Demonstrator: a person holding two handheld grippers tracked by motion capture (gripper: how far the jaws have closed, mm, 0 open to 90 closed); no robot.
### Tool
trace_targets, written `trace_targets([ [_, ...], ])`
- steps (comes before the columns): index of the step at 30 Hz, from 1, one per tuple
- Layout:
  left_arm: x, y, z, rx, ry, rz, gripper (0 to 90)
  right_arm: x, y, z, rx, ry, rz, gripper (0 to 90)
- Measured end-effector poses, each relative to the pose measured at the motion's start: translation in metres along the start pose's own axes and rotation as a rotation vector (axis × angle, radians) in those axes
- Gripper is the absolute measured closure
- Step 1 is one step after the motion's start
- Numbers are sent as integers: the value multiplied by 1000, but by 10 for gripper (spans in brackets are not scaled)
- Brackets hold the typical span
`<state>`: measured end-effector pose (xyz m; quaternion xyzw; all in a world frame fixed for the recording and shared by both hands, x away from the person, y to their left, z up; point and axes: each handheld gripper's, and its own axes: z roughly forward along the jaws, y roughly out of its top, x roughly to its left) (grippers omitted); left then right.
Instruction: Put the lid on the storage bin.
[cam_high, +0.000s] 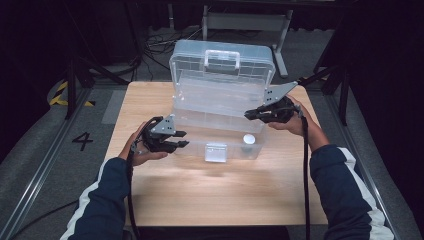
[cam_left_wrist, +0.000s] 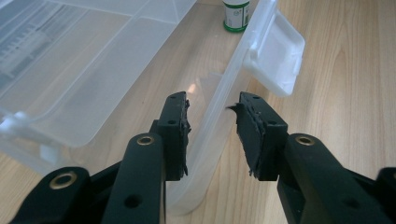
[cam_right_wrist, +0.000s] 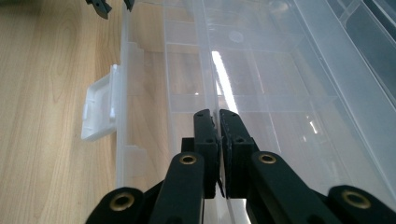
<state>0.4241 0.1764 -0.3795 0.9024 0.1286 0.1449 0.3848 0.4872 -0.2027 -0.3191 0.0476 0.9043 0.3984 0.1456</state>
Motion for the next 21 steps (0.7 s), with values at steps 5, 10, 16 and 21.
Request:
trace_targets([
  [5,3,-6,-16,-43,38,-40,648,1,-1,0,-4,-2,2,869],
  [10,8,-8,-30,-72,80,-68,750,2,-1,0,-4,-7,-1,868],
  [16,18,-8,-42,-126,190,-127,896,4,-2,0,-5,-13,-3,865],
  [21,26,-4,-45,-173,224,-174,899,5,-2,0,-1,-15,-3,864],
])
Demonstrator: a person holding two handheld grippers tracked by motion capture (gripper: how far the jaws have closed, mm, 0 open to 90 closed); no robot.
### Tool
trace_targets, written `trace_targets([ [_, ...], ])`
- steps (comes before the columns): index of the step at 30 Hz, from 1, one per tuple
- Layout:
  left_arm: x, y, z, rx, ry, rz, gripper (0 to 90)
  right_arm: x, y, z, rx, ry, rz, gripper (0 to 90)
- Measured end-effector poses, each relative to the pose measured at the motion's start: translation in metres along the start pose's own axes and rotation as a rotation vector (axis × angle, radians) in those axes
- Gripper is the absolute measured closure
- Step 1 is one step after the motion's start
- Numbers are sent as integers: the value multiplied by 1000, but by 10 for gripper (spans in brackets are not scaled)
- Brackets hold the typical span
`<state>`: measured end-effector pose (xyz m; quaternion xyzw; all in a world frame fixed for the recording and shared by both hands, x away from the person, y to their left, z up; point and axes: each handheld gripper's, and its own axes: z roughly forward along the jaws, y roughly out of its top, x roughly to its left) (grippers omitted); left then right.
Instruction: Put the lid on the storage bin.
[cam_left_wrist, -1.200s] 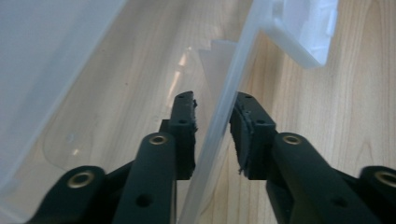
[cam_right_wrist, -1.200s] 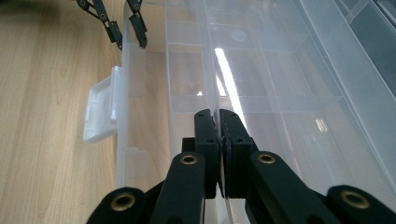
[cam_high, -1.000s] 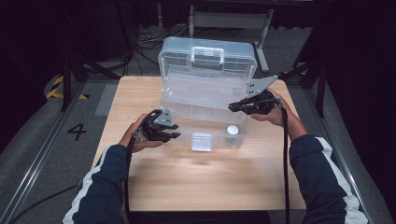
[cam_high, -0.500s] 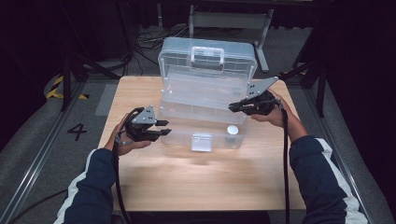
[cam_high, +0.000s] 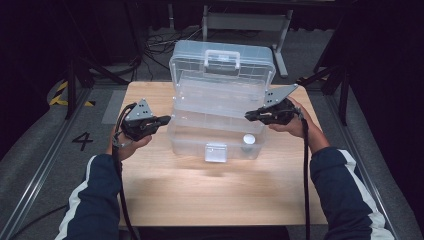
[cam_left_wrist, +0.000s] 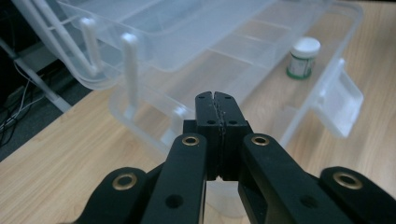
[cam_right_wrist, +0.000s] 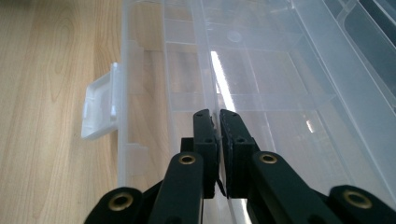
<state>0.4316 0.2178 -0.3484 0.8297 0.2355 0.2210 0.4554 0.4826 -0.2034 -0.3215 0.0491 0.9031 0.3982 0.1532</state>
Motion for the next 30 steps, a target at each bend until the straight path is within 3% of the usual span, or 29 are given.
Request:
trace_targets([
  [8,10,13,5,-69,50,-72,900,1,0,0,2,-3,-7,864],
  [18,18,49,18,-95,92,-66,900,3,-3,0,-8,6,-5,865],
  [30,30,61,36,-104,103,-107,900,7,-5,1,-5,4,-14,862],
])
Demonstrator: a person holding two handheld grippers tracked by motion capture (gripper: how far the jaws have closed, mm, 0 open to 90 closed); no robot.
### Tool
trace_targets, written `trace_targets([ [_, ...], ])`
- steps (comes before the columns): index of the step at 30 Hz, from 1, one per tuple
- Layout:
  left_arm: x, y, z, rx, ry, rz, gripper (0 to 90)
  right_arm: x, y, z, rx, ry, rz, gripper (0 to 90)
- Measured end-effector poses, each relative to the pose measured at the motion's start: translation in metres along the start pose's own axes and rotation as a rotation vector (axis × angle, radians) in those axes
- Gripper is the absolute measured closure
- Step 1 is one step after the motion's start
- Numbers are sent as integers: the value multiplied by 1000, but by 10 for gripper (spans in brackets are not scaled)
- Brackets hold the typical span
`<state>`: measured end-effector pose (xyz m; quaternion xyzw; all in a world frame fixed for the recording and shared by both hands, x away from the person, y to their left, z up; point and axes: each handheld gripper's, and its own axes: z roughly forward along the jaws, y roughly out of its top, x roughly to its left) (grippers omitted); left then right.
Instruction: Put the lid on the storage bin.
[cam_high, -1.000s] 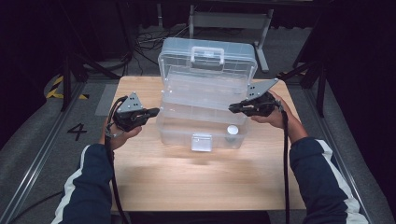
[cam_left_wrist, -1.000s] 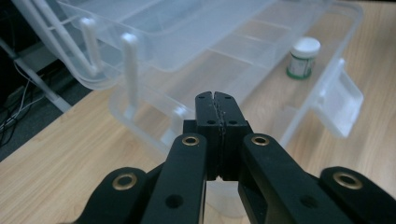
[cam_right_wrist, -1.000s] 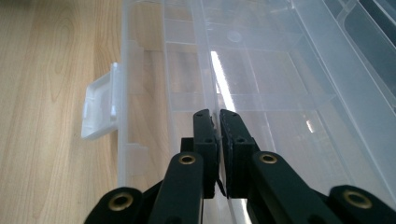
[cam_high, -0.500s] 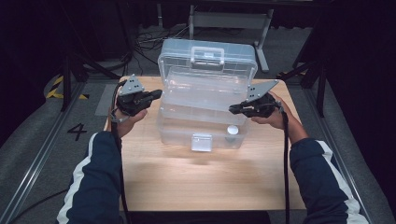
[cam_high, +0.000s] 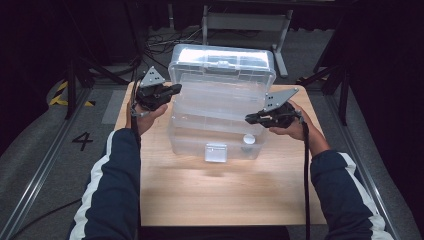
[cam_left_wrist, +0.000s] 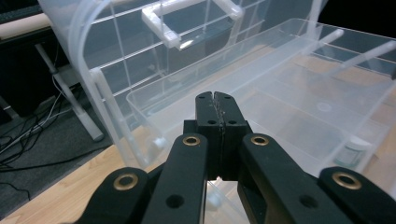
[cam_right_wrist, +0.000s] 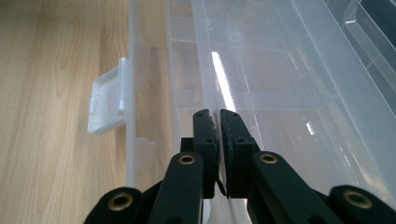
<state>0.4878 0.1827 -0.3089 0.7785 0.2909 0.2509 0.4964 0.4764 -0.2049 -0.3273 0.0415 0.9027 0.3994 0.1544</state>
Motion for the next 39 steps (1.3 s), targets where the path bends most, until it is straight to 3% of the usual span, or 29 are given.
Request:
trace_targets([
  [6,14,4,0,-18,24,-39,900,2,0,0,8,-9,-7,858],
  [11,20,10,0,-19,26,-41,900,3,0,-1,11,-12,-9,856],
  [30,21,10,12,-16,41,-60,900,7,-4,0,16,-7,-11,845],
  [39,20,9,10,-16,36,-54,900,10,-3,-1,32,-42,-14,808],
])
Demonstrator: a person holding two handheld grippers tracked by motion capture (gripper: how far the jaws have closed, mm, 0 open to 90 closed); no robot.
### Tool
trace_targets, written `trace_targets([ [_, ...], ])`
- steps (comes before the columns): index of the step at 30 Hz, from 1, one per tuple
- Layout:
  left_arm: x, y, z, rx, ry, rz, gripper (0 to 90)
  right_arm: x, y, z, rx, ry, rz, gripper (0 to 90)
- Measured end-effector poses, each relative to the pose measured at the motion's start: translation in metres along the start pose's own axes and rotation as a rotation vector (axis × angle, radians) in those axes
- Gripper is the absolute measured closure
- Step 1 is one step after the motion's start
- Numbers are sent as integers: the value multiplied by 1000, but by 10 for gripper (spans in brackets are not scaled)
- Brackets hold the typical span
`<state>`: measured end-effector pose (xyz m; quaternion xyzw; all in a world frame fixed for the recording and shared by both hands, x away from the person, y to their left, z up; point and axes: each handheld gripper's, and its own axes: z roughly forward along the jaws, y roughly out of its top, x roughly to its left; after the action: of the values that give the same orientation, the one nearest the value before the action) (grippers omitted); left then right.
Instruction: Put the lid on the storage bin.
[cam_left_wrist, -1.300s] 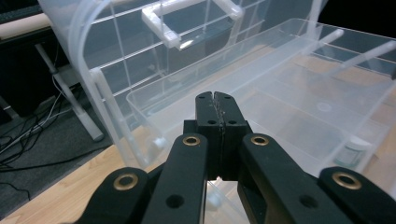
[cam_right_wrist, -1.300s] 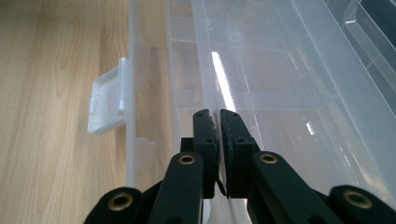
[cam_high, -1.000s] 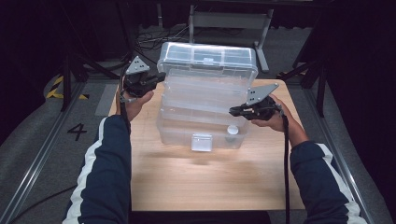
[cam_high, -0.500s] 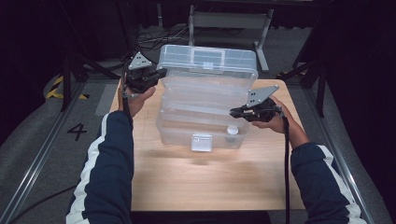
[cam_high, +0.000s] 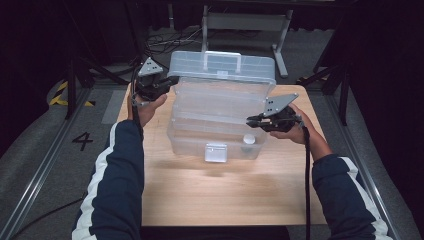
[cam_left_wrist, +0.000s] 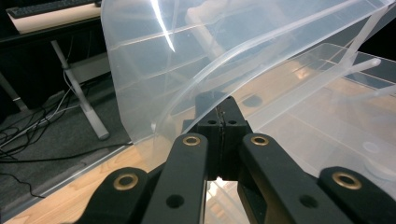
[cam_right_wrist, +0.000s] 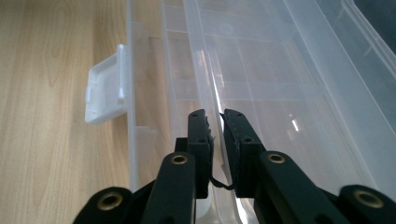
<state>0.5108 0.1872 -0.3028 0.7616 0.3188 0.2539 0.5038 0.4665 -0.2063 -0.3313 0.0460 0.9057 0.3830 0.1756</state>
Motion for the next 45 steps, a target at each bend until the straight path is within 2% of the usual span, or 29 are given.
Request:
trace_targets([
  [5,0,-1,-1,-1,-5,9,900,1,-7,-8,4,-26,16,786],
  [15,-4,1,-3,8,-21,36,900,4,-15,-30,-47,-86,51,782],
  [18,-4,1,-4,8,-20,39,900,4,-16,-34,-64,-91,61,778],
  [22,-5,-3,-7,7,-26,43,900,6,-21,-42,-81,-118,92,747],
  [29,-3,-9,-11,12,-26,45,900,10,-30,-53,-111,-130,130,717],
  [31,-3,-11,-13,11,-38,41,900,13,-34,-56,-119,-133,137,691],
  [38,-7,-13,-15,2,-40,55,900,23,-51,-67,-130,-187,197,582],
  [42,-8,-16,-17,-1,-49,54,900,27,-67,-73,-143,-209,247,558],
  [45,-9,-18,-18,-2,-53,54,900,31,-78,-74,-131,-227,281,546],
])
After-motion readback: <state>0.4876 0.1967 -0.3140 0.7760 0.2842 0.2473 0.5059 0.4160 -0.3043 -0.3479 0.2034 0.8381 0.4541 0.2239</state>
